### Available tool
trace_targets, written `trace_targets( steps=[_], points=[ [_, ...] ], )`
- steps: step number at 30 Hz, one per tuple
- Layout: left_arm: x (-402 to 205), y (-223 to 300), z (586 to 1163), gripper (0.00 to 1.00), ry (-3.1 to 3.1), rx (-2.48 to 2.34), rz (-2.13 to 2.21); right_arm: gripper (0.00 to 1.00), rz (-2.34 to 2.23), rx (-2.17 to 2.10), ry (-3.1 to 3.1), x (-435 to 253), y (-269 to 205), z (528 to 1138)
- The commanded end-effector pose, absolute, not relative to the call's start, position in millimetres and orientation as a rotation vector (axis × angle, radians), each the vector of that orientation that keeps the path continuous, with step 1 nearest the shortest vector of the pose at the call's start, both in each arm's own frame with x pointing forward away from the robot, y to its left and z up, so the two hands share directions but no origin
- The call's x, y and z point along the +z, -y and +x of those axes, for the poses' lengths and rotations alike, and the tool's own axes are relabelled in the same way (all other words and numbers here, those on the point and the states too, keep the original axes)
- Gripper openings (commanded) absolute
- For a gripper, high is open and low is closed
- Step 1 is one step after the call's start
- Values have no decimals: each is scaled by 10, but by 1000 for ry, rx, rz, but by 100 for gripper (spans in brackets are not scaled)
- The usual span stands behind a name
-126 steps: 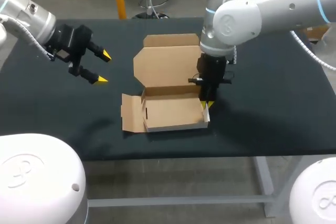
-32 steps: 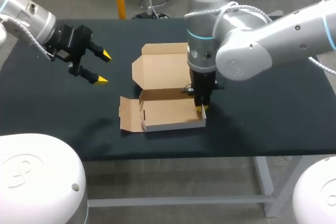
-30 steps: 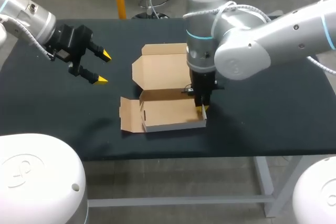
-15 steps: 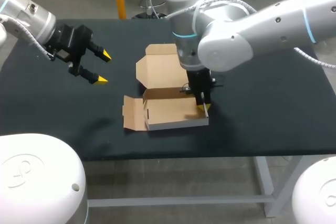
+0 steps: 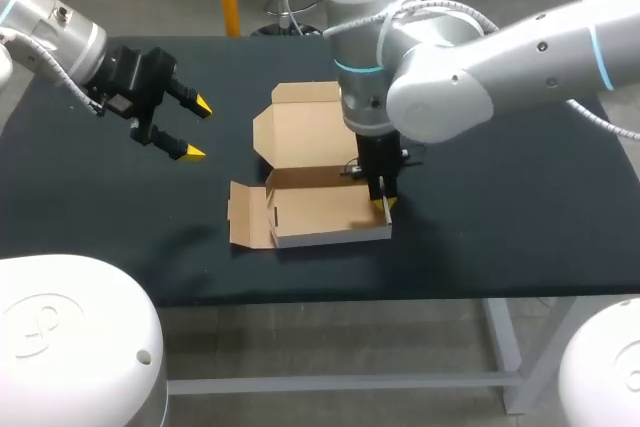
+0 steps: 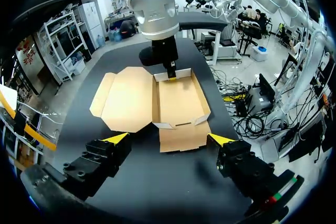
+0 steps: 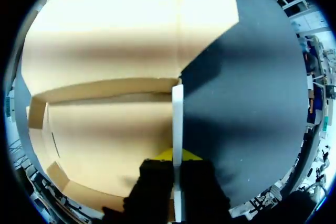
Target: Assemble the packaging by folding the flat box into shape, placing the metal phone stand inside, and closing the box properly
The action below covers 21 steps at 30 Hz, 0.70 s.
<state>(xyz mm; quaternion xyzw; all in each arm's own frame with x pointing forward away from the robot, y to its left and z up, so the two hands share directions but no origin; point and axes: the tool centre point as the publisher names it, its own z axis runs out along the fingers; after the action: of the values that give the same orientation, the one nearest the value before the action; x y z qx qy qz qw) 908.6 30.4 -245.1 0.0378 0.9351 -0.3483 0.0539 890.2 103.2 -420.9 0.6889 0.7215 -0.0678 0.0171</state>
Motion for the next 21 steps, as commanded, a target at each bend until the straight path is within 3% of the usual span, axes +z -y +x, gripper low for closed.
trace_targets(
  steps=[1, 21],
  points=[
    [-2445, -308, 9085, 100, -2844, -1055, 116, 0, 2167, -76, -2296, -4226, -967, 8831],
    [-2445, -308, 9085, 100, -2844, -1055, 116, 0, 2205, -108, -2286, -4246, -1079, 8884]
  ],
)
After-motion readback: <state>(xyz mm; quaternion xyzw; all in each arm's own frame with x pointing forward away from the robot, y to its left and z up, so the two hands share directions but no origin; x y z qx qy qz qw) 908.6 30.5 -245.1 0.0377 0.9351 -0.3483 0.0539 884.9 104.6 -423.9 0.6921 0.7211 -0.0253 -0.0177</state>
